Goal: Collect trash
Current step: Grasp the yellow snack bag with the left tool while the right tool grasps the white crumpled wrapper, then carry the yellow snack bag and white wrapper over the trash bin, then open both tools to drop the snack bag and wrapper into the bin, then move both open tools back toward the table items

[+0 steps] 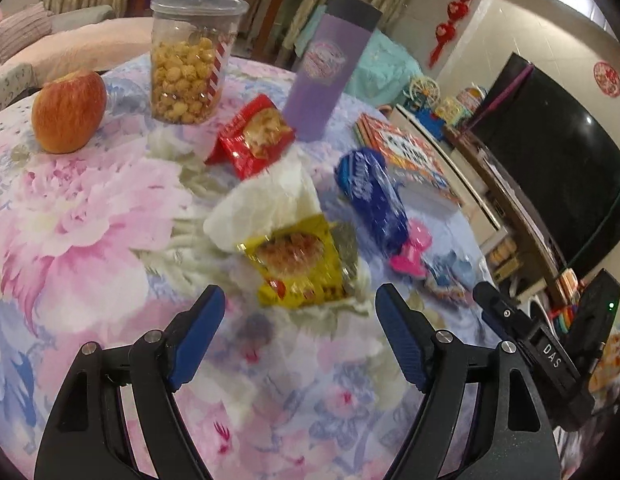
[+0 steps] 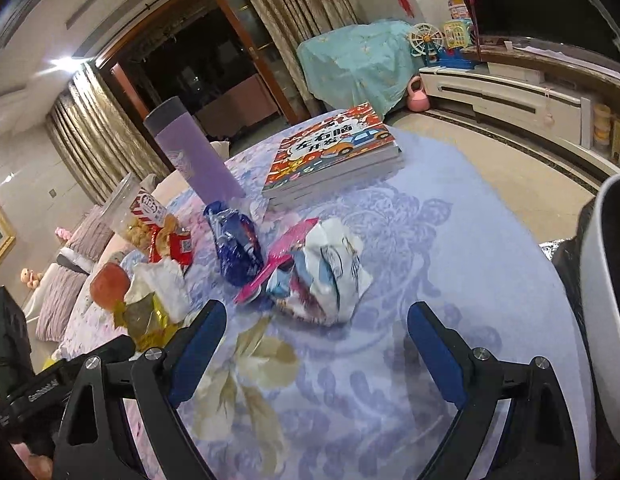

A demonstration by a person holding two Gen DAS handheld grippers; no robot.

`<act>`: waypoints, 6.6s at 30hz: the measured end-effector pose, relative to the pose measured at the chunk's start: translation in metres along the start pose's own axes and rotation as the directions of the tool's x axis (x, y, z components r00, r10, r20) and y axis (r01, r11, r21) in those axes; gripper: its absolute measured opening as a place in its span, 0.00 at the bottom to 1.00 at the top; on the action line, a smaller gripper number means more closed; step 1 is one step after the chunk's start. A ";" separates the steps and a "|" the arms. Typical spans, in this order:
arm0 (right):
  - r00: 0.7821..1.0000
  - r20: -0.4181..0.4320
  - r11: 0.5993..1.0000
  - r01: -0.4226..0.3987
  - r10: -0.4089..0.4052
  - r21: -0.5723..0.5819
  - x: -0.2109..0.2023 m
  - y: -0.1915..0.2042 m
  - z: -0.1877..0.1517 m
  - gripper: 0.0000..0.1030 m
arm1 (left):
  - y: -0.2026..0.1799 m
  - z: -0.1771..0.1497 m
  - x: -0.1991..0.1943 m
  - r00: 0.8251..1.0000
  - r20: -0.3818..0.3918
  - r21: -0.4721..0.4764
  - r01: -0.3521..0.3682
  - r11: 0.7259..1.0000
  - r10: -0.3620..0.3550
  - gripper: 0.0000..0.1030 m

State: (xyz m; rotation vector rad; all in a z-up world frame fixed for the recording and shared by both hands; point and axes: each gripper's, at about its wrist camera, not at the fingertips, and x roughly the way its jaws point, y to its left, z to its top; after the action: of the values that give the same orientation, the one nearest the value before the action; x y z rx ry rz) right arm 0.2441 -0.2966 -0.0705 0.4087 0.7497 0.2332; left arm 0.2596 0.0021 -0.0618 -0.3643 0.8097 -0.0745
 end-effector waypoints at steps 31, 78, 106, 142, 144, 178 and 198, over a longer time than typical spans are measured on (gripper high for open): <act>0.997 0.035 0.998 -0.066 0.066 -0.003 -0.059 0.005 -0.056 0.34 | -0.025 -0.069 -0.025 0.992 -0.095 0.099 0.095 0.991 -0.085 0.21; 0.965 0.237 0.988 0.085 -0.114 0.127 -0.207 -0.119 -0.064 0.34 | -0.246 -0.127 -0.034 0.946 -0.200 0.471 0.320 0.822 -0.253 0.21; 0.966 0.190 0.979 0.155 -0.178 0.129 -0.201 -0.160 -0.027 0.34 | -0.317 -0.116 0.003 0.936 -0.240 0.529 0.348 0.774 -0.257 0.21; 0.968 0.144 0.971 0.182 -0.205 0.156 -0.195 -0.176 -0.010 0.57 | -0.308 -0.117 0.024 0.935 -0.282 0.497 0.333 0.801 -0.213 0.47; 0.968 0.147 0.971 0.182 -0.204 0.154 -0.197 -0.173 -0.011 0.59 | -0.296 -0.116 0.019 0.936 -0.275 0.477 0.330 0.815 -0.218 0.51; 0.999 0.044 0.999 -0.022 0.024 -0.036 -0.113 -0.002 -0.053 0.92 | -0.035 -0.081 -0.046 0.994 -0.103 0.175 0.055 0.983 -0.037 0.61; 0.997 -0.047 0.992 -0.069 0.065 -0.107 -0.039 0.043 -0.042 0.92 | 0.021 -0.042 -0.027 0.995 -0.086 0.128 -0.032 0.991 0.043 0.64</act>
State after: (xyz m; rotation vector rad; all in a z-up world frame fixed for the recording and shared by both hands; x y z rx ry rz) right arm 0.1847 -0.2602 -0.0556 0.3263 0.7627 0.3456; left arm 0.2092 0.0148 -0.0772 -0.2266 0.8945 -0.1072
